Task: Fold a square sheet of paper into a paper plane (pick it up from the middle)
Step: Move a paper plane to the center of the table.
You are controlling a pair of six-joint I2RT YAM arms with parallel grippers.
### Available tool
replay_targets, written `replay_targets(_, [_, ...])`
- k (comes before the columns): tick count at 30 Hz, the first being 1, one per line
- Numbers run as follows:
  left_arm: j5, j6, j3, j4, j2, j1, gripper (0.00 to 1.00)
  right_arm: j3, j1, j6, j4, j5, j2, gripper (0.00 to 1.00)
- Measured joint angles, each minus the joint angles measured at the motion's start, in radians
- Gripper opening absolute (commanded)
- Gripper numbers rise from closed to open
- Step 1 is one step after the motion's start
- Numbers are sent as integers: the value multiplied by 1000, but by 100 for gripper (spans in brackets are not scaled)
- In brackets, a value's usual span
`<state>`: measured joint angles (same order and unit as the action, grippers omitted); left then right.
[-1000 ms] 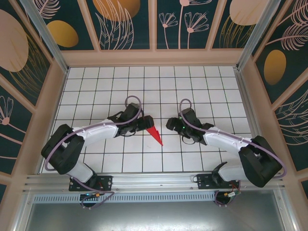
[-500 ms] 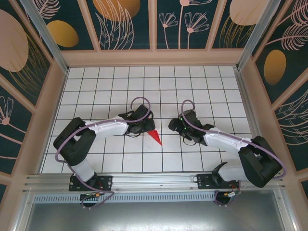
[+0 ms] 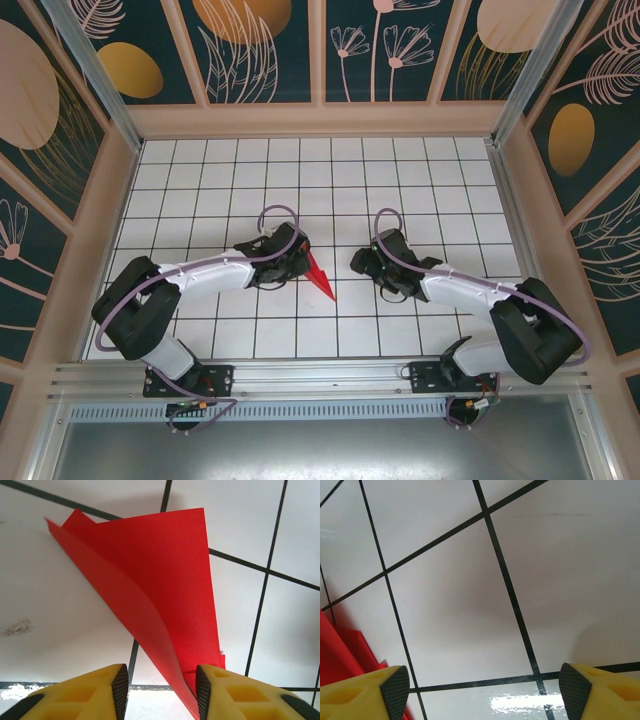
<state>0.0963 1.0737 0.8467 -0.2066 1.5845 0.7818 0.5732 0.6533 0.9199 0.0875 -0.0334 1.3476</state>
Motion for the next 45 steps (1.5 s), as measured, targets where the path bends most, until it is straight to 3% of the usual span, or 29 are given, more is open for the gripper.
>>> replay_targets(13, [22,7,-49,49,-27,0,0,28,0,0,8,0,17,80])
replay_targets(28, [-101,-180,45,211,-126,-1,0,34,-13,-5,43,-16,-75,80])
replay_targets(39, [-262,-133,-182,440,-38,-91,0,20,3,-84,-75,85,-81,77])
replay_targets(45, [-288,-110,-250,511,-31,-104,0,53,93,-148,-107,104,15,64])
